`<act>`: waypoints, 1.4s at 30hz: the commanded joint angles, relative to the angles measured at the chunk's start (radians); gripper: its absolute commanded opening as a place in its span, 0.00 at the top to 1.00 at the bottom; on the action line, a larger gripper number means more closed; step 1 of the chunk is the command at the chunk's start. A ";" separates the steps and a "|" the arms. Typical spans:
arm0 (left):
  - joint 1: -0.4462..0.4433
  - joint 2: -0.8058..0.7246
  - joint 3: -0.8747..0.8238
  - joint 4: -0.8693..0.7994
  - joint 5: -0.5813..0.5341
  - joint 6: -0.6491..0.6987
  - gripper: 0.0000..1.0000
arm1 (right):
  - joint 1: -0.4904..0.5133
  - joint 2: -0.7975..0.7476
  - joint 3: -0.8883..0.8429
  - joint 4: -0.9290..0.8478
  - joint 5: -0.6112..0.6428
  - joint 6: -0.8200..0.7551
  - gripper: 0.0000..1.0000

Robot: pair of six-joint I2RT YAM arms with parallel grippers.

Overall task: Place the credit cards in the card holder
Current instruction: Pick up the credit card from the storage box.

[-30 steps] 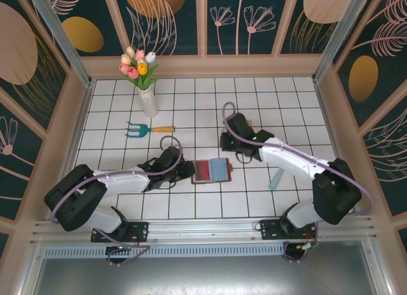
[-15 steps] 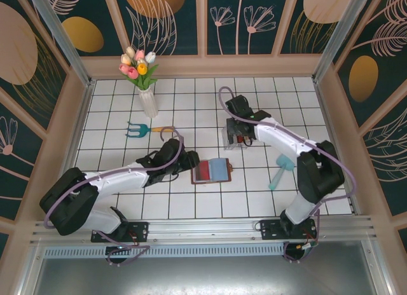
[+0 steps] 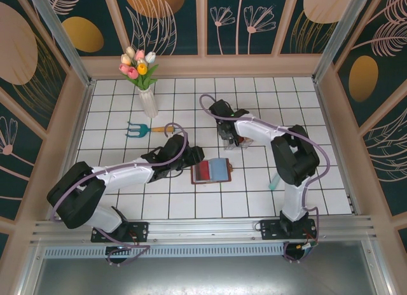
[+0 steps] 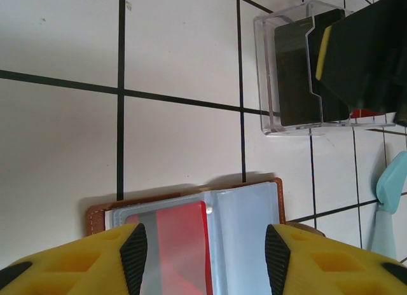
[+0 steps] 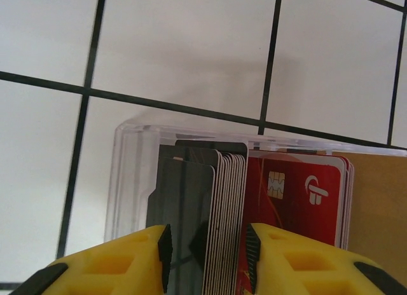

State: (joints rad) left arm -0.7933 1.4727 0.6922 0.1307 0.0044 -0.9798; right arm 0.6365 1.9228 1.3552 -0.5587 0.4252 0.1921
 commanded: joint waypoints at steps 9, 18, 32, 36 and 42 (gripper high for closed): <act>-0.007 -0.036 -0.027 0.020 -0.047 -0.013 0.45 | 0.040 0.029 0.034 -0.045 0.226 -0.009 0.62; -0.007 -0.036 -0.032 0.019 -0.043 -0.015 0.45 | 0.041 0.000 0.037 -0.059 0.231 -0.004 0.70; -0.007 -0.032 -0.037 0.016 -0.037 -0.016 0.45 | 0.042 -0.065 0.025 -0.062 0.228 0.003 0.83; -0.008 -0.031 -0.037 0.017 -0.035 -0.016 0.45 | 0.042 -0.079 0.027 -0.070 0.220 0.006 0.91; -0.007 -0.043 -0.036 0.014 -0.037 -0.016 0.45 | 0.043 -0.150 0.048 -0.098 0.101 0.043 0.96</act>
State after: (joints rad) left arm -0.7933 1.4555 0.6617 0.1307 -0.0208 -0.9886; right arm 0.6769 1.8481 1.3724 -0.6071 0.5808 0.2054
